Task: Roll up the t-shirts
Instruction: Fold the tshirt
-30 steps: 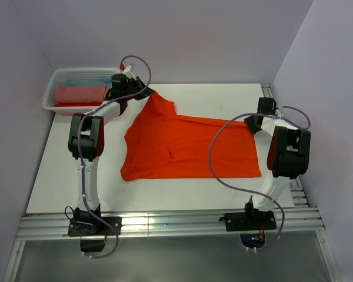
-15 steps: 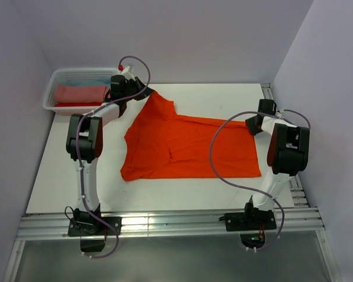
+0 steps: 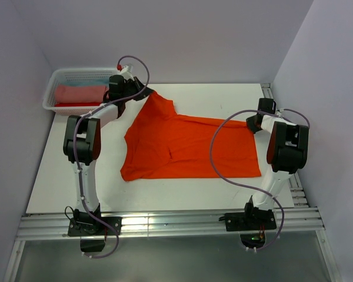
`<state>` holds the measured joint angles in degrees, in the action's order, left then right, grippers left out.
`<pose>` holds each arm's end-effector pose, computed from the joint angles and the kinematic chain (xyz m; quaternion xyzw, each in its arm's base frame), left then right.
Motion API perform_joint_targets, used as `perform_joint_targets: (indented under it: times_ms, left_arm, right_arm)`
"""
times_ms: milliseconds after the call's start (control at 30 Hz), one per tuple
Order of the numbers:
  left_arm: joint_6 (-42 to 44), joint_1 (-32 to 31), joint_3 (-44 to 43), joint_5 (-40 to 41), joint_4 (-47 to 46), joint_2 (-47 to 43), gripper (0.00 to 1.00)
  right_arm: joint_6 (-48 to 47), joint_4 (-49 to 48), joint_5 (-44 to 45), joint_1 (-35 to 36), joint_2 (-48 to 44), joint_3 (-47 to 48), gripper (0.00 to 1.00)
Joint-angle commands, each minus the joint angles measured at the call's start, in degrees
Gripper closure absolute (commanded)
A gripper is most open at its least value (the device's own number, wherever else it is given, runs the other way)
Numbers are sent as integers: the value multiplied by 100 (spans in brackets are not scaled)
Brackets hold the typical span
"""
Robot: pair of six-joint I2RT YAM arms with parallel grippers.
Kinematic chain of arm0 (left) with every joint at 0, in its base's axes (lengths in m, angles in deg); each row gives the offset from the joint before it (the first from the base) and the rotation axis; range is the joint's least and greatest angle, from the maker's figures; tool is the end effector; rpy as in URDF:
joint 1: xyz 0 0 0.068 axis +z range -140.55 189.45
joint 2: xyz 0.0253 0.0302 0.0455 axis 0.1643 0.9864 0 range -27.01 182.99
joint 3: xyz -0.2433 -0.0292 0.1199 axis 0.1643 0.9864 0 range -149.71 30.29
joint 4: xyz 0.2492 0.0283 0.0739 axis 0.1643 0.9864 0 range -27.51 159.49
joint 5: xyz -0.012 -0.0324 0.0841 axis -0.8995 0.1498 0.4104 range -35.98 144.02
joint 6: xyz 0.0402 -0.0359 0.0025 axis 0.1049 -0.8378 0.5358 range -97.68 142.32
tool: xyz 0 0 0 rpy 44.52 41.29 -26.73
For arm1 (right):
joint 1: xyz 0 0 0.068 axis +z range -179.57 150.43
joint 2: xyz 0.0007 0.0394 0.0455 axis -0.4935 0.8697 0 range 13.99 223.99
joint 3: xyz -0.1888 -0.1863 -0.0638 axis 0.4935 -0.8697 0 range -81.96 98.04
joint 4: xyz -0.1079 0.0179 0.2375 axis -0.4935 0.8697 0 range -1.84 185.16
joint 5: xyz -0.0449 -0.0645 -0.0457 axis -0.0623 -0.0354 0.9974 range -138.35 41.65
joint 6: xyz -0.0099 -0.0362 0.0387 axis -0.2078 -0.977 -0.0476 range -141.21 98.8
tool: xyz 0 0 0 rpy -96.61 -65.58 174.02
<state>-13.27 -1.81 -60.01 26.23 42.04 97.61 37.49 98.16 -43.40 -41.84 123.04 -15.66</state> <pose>0.4956 -0.1155 0.2168 -0.0162 0.7783 -0.4115 0.4740 0.3834 -0.0866 0.1536 0.5608 0.7630 0.0881 0.3093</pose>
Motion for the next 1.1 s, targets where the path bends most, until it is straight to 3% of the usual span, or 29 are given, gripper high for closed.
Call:
perform_joint_targets:
  times_ms: [0, 600, 1067]
  left_arm:
    - [96, 11, 109, -60, -363, -631, 100]
    - [228, 11, 1076, 2, -636, -1431, 100]
    - [1212, -384, 1787, 678, -460, -1897, 100]
  right_arm:
    - [1, -130, 103, -65, -112, 137, 100]
    - [-271, -68, -398, -223, -701, 58, 100]
    - [-289, -33, -741, -249, -816, -82, 100]
